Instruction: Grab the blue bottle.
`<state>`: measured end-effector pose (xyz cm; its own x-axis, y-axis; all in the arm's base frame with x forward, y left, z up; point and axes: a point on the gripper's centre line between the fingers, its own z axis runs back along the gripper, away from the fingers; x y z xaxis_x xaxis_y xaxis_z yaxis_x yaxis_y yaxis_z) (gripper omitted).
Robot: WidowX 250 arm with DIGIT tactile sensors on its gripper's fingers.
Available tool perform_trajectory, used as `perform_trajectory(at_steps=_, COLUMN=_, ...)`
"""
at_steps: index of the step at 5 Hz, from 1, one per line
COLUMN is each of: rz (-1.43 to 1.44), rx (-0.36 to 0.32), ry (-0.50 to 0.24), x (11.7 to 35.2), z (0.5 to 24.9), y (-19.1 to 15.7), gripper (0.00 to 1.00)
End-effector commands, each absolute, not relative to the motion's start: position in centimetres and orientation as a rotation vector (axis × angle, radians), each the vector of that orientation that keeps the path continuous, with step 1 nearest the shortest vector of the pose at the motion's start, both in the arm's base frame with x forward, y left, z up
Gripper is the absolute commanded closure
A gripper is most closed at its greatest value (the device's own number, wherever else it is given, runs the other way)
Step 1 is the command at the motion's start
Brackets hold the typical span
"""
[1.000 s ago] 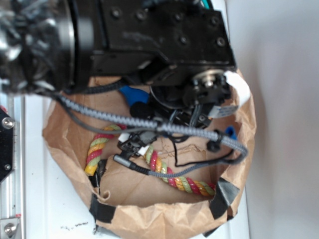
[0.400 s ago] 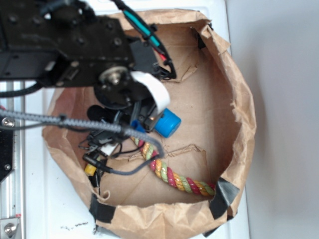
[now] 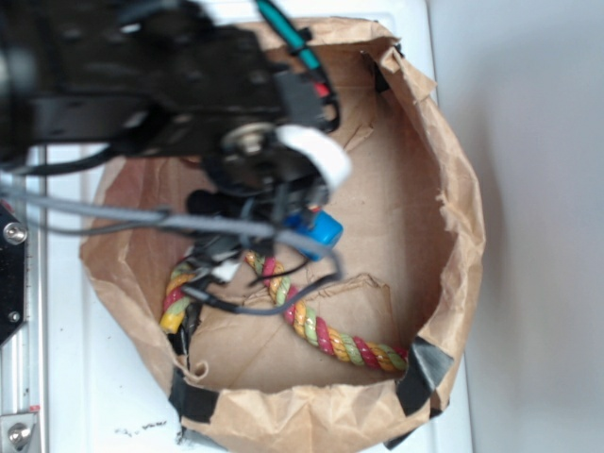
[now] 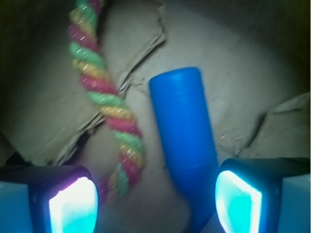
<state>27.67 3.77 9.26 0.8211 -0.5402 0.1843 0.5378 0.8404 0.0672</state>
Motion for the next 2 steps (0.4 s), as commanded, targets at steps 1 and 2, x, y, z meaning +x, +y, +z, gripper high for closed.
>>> perform_trajectory(at_steps=1, rz=-0.609, rx=0.078, ry=-0.267, x=29.1, z=10.1, y=4.1, gripper=0.0)
perform_trajectory(at_steps=2, rz=-0.614, rx=0.112, ry=-0.272, x=29.1, z=8.7, y=3.7, gripper=0.0)
